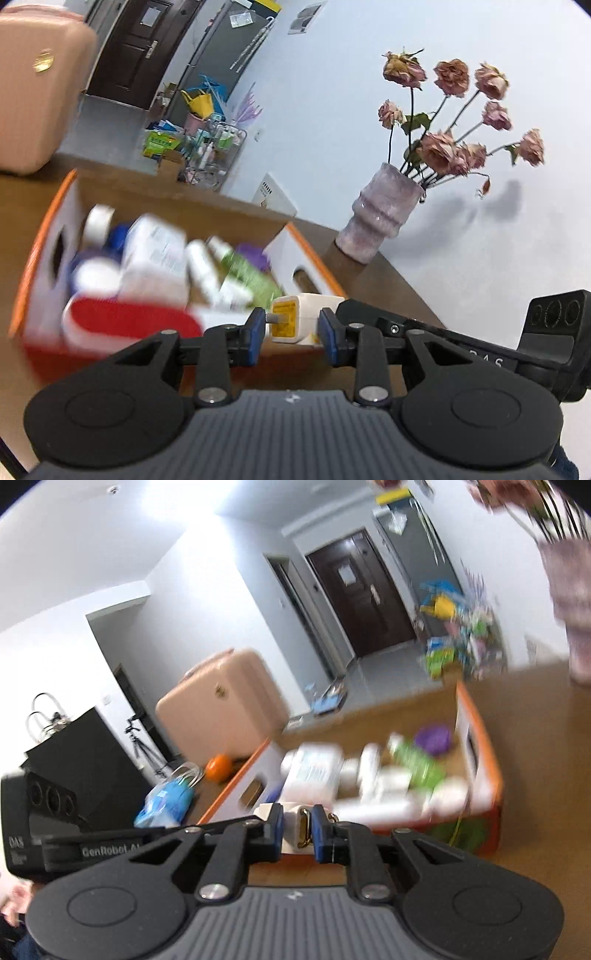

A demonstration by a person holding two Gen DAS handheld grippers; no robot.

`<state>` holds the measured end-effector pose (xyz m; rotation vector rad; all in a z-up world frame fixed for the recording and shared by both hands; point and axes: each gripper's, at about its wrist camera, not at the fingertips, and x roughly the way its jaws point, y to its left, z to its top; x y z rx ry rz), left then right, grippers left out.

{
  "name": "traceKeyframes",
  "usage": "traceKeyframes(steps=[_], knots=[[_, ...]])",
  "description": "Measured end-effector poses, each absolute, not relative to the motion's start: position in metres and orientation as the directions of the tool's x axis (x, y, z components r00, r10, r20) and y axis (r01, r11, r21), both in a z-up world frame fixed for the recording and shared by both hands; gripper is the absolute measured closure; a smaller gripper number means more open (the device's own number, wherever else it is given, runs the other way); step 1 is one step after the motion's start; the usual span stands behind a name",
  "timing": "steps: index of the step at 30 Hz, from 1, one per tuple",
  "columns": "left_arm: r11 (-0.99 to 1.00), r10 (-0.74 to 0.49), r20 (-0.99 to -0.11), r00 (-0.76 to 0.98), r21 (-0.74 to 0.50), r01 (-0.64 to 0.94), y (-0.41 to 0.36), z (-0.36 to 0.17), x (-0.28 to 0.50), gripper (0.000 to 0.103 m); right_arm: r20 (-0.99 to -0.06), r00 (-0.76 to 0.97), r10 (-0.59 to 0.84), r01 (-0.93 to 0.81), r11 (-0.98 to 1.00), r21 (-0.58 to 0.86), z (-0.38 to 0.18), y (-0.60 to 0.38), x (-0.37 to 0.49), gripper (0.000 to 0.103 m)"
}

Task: Organize rigid objects
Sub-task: 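Lower the plug into the box and open the left tool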

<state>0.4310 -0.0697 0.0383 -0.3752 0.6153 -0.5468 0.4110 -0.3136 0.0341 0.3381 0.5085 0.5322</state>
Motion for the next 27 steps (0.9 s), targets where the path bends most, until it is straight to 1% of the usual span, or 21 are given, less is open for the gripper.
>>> traceKeyframes(steps=[2,8,10,11,14,16,17,18,19,22,23,24,25,27], knots=[[0.806,-0.574,-0.454,0.682,-0.462,0.37,-0.083,0.042,0.459,0.07,-0.379,0.751,0.54,-0.377,0.823,0.425,0.039,-0.32,0.438,0.086],[0.803,-0.578,-0.505,0.641,-0.491,0.337,-0.118,0.035,0.547,0.07,-0.376,0.806,0.457,-0.269,0.849,0.455,0.024,-0.343,0.507,0.085],[0.821,-0.564,-0.534,0.63,-0.441,0.362,-0.135,0.029,0.564,0.071,-0.389,0.834,0.392,-0.223,0.884,0.412,0.015,-0.346,0.519,0.08],[0.841,-0.537,-0.552,0.638,-0.405,0.358,-0.144,0.025,0.571,0.07,-0.402,0.844,0.354,-0.197,0.903,0.382,0.01,-0.346,0.524,0.08],[0.87,-0.492,-0.586,0.644,-0.318,0.376,-0.153,0.017,0.573,0.064,-0.417,0.868,0.271,-0.156,0.945,0.289,-0.008,-0.345,0.529,0.08],[0.875,-0.482,-0.579,0.658,-0.282,0.393,-0.152,0.02,0.564,0.054,-0.422,0.872,0.248,-0.142,0.953,0.267,-0.016,-0.347,0.53,0.08],[0.883,-0.465,-0.564,0.683,-0.24,0.403,-0.153,0.023,0.558,0.046,-0.43,0.866,0.256,-0.15,0.953,0.264,-0.017,-0.347,0.532,0.08],[0.89,-0.448,-0.546,0.708,-0.195,0.413,-0.154,0.026,0.55,0.041,-0.437,0.861,0.261,-0.159,0.954,0.256,-0.017,-0.347,0.533,0.08],[0.898,-0.425,-0.531,0.733,-0.146,0.415,-0.152,0.029,0.543,0.04,-0.432,0.864,0.257,-0.16,0.955,0.248,-0.015,-0.347,0.532,0.08],[0.924,-0.349,-0.529,0.774,-0.053,0.38,-0.142,0.038,0.533,0.037,-0.42,0.869,0.262,-0.184,0.959,0.217,-0.004,-0.343,0.526,0.08],[0.932,-0.316,-0.524,0.791,-0.017,0.361,-0.135,0.042,0.528,0.032,-0.416,0.87,0.266,-0.194,0.959,0.207,0.001,-0.344,0.522,0.08],[0.942,-0.277,-0.518,0.809,0.02,0.335,-0.127,0.045,0.524,0.028,-0.412,0.869,0.273,-0.21,0.959,0.193,0.008,-0.344,0.517,0.074],[0.954,-0.225,-0.519,0.825,0.055,0.295,-0.12,0.048,0.521,0.027,-0.413,0.868,0.277,-0.221,0.959,0.179,0.014,-0.34,0.514,0.069],[0.967,-0.15,-0.514,0.845,0.103,0.234,-0.103,0.054,0.509,0.027,-0.414,0.868,0.274,-0.231,0.961,0.152,0.027,-0.334,0.503,0.066]])
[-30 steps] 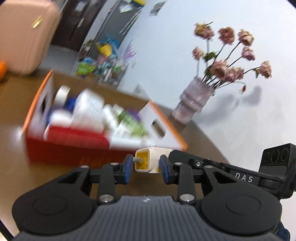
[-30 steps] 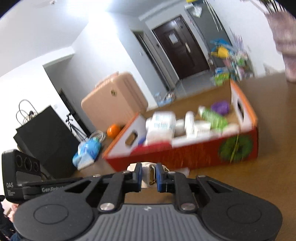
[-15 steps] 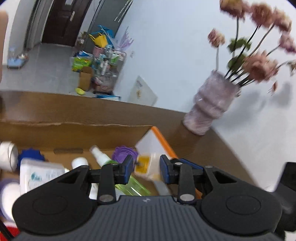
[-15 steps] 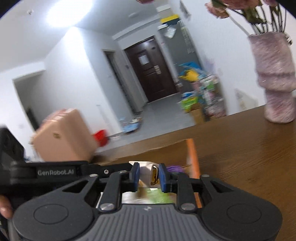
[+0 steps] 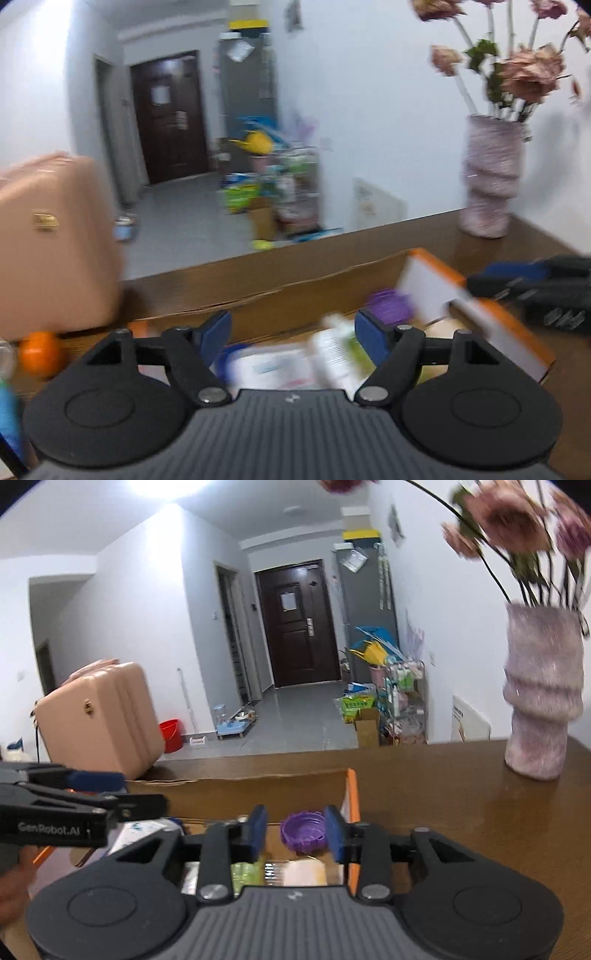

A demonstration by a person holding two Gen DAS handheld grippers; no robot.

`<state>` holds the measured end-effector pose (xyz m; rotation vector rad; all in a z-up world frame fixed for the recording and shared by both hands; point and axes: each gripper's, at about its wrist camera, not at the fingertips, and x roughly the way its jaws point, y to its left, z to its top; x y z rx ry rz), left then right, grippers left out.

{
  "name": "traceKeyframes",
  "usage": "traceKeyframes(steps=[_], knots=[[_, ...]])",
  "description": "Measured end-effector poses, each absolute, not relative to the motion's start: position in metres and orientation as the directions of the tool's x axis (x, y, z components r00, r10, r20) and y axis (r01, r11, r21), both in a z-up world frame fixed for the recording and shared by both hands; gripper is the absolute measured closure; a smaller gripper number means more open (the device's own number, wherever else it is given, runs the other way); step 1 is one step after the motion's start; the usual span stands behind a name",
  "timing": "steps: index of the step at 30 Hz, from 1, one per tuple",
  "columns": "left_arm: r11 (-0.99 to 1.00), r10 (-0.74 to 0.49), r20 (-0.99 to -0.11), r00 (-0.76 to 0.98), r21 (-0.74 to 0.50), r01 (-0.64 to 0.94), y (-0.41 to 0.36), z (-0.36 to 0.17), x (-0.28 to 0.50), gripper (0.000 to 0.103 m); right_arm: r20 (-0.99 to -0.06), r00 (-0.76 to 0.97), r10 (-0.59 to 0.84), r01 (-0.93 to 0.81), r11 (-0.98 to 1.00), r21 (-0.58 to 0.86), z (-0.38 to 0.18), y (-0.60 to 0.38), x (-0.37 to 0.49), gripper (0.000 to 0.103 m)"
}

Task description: Organize rigid objects

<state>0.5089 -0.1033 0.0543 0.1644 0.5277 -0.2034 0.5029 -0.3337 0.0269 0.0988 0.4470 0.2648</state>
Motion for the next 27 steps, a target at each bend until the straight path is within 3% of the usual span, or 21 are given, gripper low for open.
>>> traceKeyframes(steps=[3,5,6,7,8,12,27], knots=[[0.98,-0.096,-0.498,0.862,0.106,0.171,-0.075,0.065,0.482,0.02,-0.415,0.872,0.259,-0.239,0.966,0.1,0.047,-0.32,0.481,0.063],[0.987,-0.035,-0.45,0.892,0.127,0.103,-0.06,0.069,0.455,0.01,-0.401,0.882,0.249,-0.245,0.968,0.061,0.056,-0.312,0.464,0.046],[0.989,-0.016,-0.421,0.907,0.124,0.075,-0.055,0.069,0.443,0.0,-0.388,0.889,0.245,-0.249,0.968,0.04,0.06,-0.308,0.452,0.027],[0.994,-0.002,-0.384,0.923,0.102,0.044,-0.048,0.07,0.428,0.0,-0.369,0.896,0.247,-0.257,0.966,0.022,0.063,-0.304,0.442,0.012],[0.997,0.006,-0.361,0.933,0.079,0.024,-0.042,0.07,0.415,0.0,-0.346,0.904,0.251,-0.265,0.964,0.007,0.065,-0.299,0.43,0.008],[1.0,0.005,-0.351,0.936,0.029,0.005,-0.029,0.067,0.374,0.0,-0.311,0.91,0.272,-0.286,0.958,0.002,0.071,-0.283,0.395,0.004],[1.0,0.026,-0.26,0.965,0.018,-0.022,-0.014,0.075,0.251,0.0,-0.238,0.932,0.273,-0.275,0.961,0.027,0.079,-0.268,0.276,0.0]])
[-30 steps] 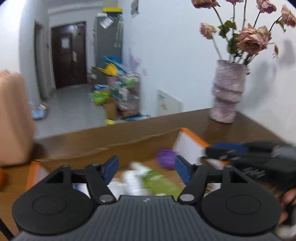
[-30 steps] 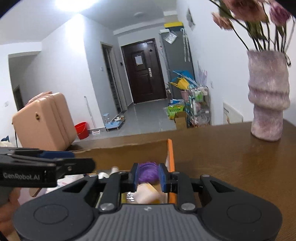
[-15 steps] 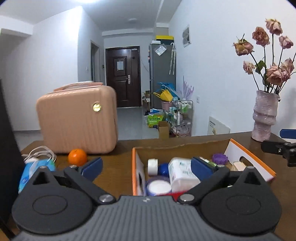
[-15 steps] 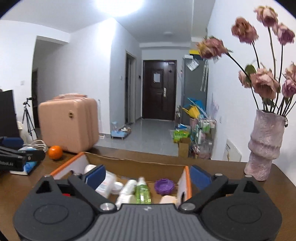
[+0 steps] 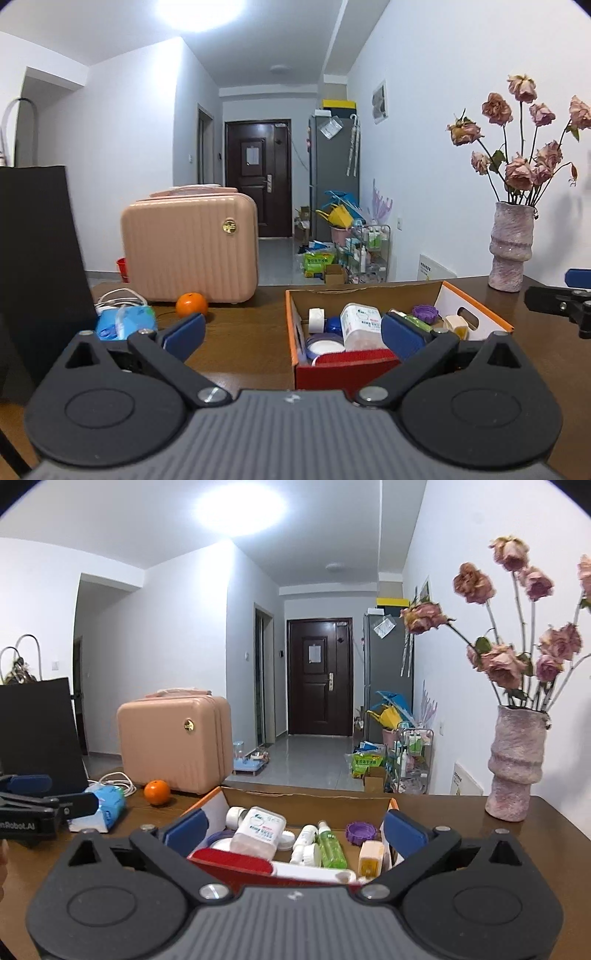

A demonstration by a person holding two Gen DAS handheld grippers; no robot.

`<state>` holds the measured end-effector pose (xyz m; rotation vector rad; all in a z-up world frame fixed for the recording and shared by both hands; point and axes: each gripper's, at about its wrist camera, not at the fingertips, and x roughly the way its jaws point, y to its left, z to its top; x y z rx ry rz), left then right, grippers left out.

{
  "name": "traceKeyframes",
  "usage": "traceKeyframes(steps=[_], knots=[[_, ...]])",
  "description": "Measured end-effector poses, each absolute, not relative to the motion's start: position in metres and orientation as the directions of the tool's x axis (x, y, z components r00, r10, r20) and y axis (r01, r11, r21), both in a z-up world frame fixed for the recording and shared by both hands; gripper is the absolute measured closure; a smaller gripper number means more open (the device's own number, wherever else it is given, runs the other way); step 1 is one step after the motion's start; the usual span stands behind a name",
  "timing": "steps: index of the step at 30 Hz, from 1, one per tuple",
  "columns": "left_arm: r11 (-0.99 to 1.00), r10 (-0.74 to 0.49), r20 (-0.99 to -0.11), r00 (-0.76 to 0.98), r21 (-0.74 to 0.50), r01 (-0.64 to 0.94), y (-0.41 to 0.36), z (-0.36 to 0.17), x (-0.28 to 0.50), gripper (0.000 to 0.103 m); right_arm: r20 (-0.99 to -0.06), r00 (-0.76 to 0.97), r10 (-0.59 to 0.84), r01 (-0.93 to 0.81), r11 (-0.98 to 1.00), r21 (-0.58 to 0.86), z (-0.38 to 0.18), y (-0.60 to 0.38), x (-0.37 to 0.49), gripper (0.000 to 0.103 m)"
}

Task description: Organize rigid objects

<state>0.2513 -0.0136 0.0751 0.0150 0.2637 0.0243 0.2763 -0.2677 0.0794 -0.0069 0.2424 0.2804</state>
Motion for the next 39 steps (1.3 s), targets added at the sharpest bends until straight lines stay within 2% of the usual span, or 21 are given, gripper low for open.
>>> traceKeyframes(steps=[8,11,14,19,25,39], knots=[[1.0,-0.018,-0.264,0.964,-0.018,0.013,-0.014,0.057,0.161,0.0,-0.232,0.933,0.277,-0.277,0.96,0.03,0.052,-0.267,0.183,0.0],[1.0,-0.02,-0.252,0.968,0.016,0.025,-0.013,0.049,0.129,0.0,-0.232,0.931,0.28,-0.287,0.958,0.004,0.043,-0.262,0.149,0.0],[0.999,-0.006,-0.236,0.972,0.048,0.018,-0.01,0.041,0.093,0.0,-0.24,0.922,0.303,-0.3,0.953,0.049,0.034,-0.264,0.118,0.0],[0.994,-0.07,-0.222,0.973,0.067,0.087,-0.006,0.025,0.04,0.0,-0.257,0.919,0.299,-0.29,0.954,0.071,0.014,-0.262,0.062,0.0],[0.99,-0.099,-0.234,0.967,0.077,0.12,-0.019,0.024,0.035,0.0,-0.328,0.879,0.347,-0.364,0.931,0.011,-0.006,-0.254,0.027,0.0],[0.997,-0.066,-0.307,0.949,0.024,0.077,-0.016,0.013,0.051,0.0,-0.359,0.893,0.27,-0.269,0.962,0.054,-0.01,-0.264,0.045,0.0]])
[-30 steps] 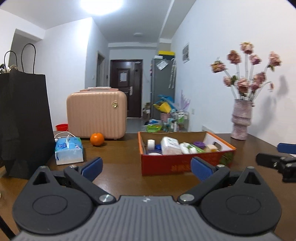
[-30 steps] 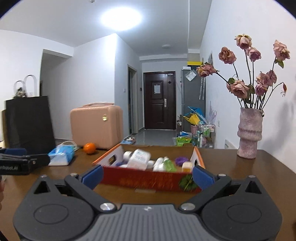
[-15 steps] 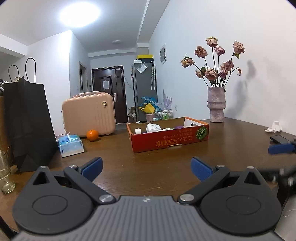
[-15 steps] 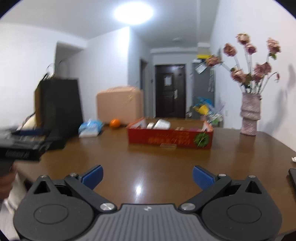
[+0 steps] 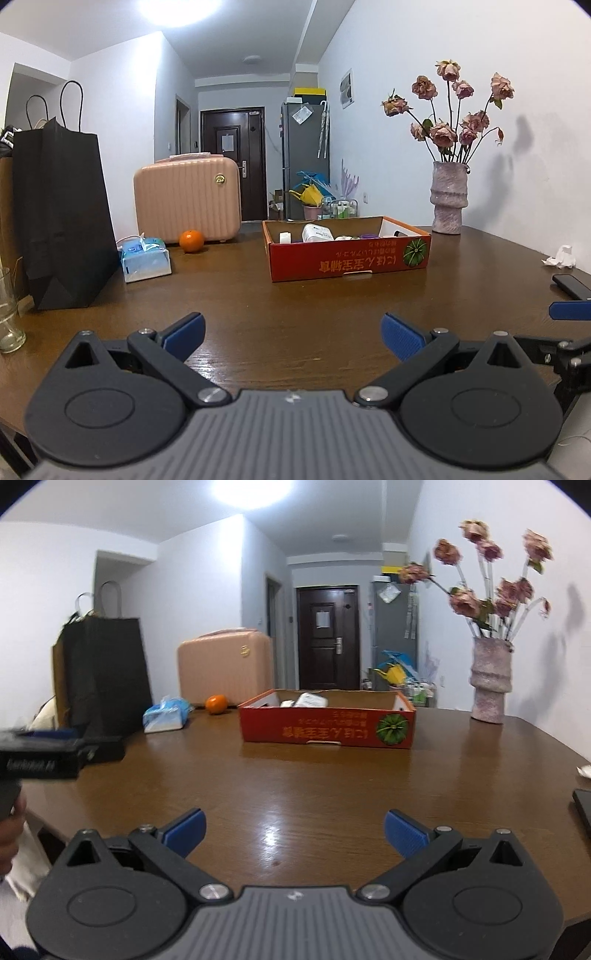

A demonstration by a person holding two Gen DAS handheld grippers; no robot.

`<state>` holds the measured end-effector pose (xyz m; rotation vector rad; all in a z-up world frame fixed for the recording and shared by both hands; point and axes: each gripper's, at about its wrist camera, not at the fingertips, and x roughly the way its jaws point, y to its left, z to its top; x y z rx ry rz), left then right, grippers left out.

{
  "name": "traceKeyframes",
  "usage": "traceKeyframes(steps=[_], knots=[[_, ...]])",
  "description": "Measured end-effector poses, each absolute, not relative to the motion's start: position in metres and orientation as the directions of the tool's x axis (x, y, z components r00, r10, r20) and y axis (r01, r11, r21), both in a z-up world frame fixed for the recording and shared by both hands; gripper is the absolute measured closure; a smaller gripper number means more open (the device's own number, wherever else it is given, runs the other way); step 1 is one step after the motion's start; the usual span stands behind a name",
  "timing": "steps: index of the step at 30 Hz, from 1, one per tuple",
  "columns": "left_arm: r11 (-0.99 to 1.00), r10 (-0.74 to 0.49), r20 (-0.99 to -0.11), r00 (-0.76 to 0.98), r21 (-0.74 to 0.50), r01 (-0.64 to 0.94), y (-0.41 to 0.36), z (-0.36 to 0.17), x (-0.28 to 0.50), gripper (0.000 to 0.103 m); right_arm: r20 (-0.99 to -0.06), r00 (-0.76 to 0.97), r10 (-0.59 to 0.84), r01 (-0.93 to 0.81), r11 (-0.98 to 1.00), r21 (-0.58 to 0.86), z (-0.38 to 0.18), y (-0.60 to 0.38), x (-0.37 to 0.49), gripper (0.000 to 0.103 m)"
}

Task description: Organize rigid objects

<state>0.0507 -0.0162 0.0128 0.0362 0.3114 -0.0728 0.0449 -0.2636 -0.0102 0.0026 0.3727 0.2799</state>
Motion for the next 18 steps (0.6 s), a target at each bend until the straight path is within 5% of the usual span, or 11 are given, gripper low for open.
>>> traceKeyframes(steps=[18], knots=[[0.998,-0.049,-0.35,0.935,0.02,0.06,-0.018,0.005,0.059,0.0,-0.349,0.906,0.239,-0.221,0.971,0.09,-0.014,-0.278,0.047,0.0]])
